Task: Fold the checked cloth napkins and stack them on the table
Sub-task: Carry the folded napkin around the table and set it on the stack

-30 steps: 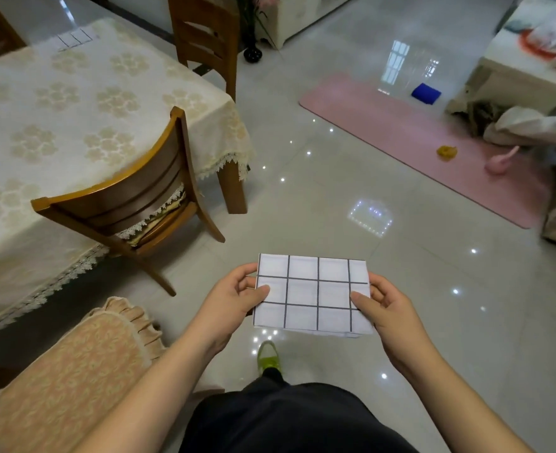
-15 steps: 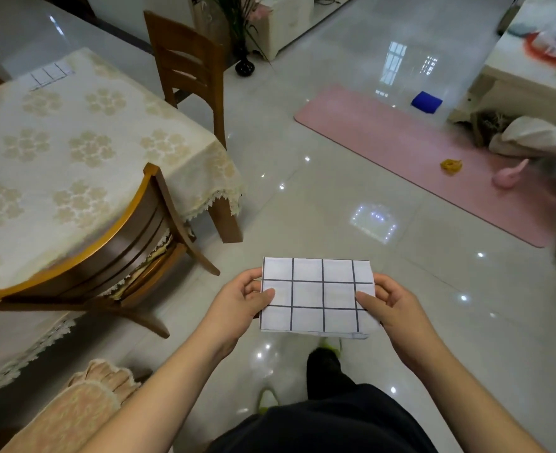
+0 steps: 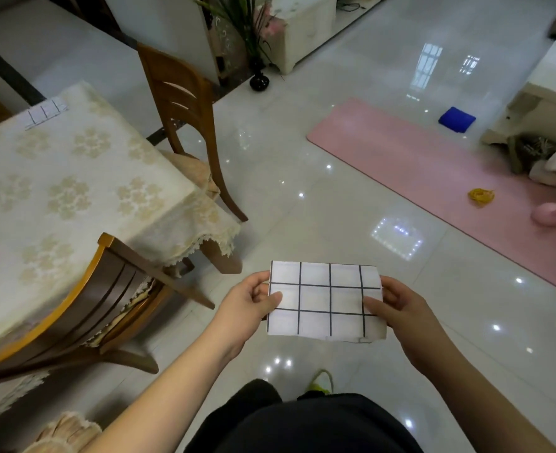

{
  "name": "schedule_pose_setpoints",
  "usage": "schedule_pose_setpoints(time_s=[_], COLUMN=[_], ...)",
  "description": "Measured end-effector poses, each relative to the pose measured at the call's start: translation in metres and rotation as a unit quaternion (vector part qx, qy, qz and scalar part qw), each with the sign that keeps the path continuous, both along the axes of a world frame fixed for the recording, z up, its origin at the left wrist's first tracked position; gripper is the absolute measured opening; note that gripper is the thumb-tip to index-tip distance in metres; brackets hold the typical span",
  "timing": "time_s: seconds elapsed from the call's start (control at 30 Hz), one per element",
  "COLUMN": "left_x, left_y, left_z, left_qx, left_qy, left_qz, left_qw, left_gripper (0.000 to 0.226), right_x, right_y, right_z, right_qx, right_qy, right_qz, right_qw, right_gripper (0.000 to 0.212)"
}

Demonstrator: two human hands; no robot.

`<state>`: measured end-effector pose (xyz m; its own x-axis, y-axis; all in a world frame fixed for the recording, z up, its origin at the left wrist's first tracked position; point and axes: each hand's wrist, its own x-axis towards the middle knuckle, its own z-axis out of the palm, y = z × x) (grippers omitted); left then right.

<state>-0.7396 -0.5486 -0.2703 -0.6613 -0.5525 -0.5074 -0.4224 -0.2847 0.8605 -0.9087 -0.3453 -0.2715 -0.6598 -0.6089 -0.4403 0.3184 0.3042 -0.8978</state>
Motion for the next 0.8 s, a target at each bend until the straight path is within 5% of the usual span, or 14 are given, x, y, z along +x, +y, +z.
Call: schedule_pose_setpoints(time_s=[0.4,0.8], left_x=[-0.083,-0.177], left_y=[-0.120,-0.297], left_z=[-0.005,0.016], left_qx=[0.039,-0.082], left_qy=[0.030,0.036], left_qz=[0.072,0.063], left_qw=[0.996,0.994], left_gripper=[0.031,0.041], right_x=[-0.106,-0.200], right_y=[-0.140,-0.317], right_z=[0.004,0.036], right_qx=[-0.004,-0.010], right_qy=[0.016,0.040], right_qz=[0.056,0.059], right_qw=[0.998,0.997], right_gripper=[0.032,0.031])
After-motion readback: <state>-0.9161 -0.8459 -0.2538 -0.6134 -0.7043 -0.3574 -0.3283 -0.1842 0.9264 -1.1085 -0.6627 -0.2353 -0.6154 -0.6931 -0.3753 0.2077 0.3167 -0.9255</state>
